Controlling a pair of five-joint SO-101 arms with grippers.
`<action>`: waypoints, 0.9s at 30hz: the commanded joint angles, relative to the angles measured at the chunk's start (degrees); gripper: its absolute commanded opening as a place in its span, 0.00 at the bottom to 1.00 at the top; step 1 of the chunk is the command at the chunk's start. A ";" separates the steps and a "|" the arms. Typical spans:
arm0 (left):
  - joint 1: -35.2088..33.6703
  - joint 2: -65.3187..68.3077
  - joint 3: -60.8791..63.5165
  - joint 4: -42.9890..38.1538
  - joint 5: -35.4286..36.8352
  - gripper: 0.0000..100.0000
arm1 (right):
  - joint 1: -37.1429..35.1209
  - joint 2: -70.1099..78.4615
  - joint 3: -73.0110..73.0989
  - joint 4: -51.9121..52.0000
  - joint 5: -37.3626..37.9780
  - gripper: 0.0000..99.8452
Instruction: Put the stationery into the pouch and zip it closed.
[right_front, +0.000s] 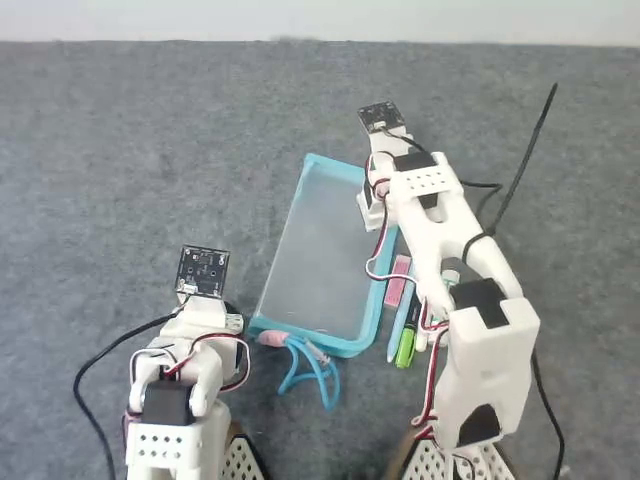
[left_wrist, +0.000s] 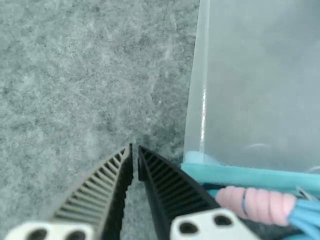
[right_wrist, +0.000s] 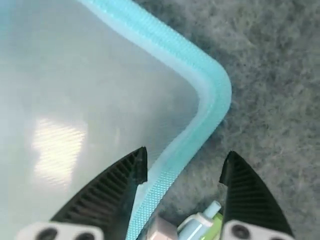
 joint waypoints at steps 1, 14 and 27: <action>0.44 -1.23 -0.66 0.18 0.88 0.02 | -0.48 1.27 -1.49 -1.80 -0.53 0.25; 0.44 -1.23 -0.66 0.18 0.88 0.02 | -2.15 2.68 -1.32 -3.47 -0.53 0.11; 0.44 -1.23 -0.66 0.18 0.88 0.02 | -0.40 2.77 -4.04 -4.53 1.05 0.01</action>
